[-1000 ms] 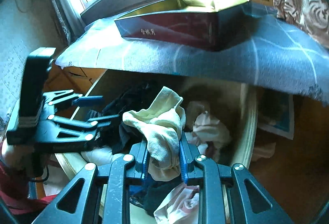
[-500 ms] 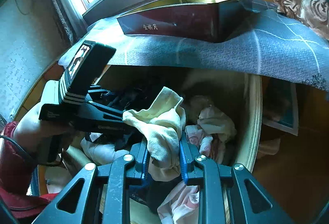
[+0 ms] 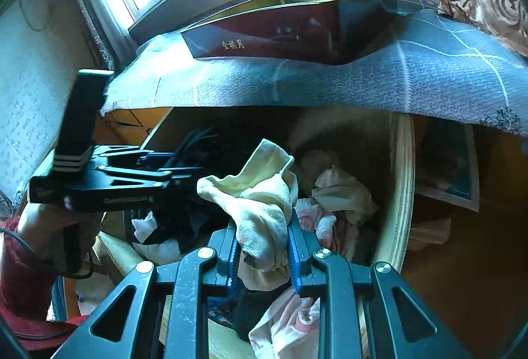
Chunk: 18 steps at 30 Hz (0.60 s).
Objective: Organize soft objects
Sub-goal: 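Grasp the cream sock with the right tool while the left tool grasps a black sock, then carry the black sock with the left tool into the red box and release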
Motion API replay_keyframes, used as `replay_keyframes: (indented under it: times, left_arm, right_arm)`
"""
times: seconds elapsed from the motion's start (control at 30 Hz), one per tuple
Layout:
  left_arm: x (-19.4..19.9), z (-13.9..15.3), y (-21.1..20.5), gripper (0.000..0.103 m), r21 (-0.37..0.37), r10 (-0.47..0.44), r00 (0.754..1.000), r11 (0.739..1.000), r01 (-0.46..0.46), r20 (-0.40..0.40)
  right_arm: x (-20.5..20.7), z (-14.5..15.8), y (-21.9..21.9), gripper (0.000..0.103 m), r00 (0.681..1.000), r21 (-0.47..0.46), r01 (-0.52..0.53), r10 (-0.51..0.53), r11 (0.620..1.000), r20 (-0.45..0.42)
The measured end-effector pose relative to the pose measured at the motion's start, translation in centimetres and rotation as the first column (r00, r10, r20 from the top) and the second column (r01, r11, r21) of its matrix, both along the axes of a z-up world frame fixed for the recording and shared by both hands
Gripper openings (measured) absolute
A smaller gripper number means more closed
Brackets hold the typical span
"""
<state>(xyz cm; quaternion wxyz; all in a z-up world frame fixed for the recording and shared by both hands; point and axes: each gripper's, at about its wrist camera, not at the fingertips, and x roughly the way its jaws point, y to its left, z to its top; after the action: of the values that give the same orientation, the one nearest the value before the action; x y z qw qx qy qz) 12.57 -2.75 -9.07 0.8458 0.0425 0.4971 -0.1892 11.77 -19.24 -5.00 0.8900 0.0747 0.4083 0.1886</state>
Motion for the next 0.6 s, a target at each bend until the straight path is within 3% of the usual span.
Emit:
replay_keyframes:
  times: [0.27,0.6]
  left_arm:
    - [-2.2,1.5,1.9,0.045,-0.066,0.021,0.999,0.998,-0.019,0.034]
    - [-5.2,4.0,5.0,0.045,-0.267,-0.013,0.999,0.963,0.025,0.046]
  right_arm:
    - [0.4,-0.5,0.3,0.025,1.0,-0.011,0.011,-0.011,1.0,-0.026]
    - [2.1,-2.6,2.0,0.025,0.994,-0.035,-0.015,0.012,0.999,-0.108]
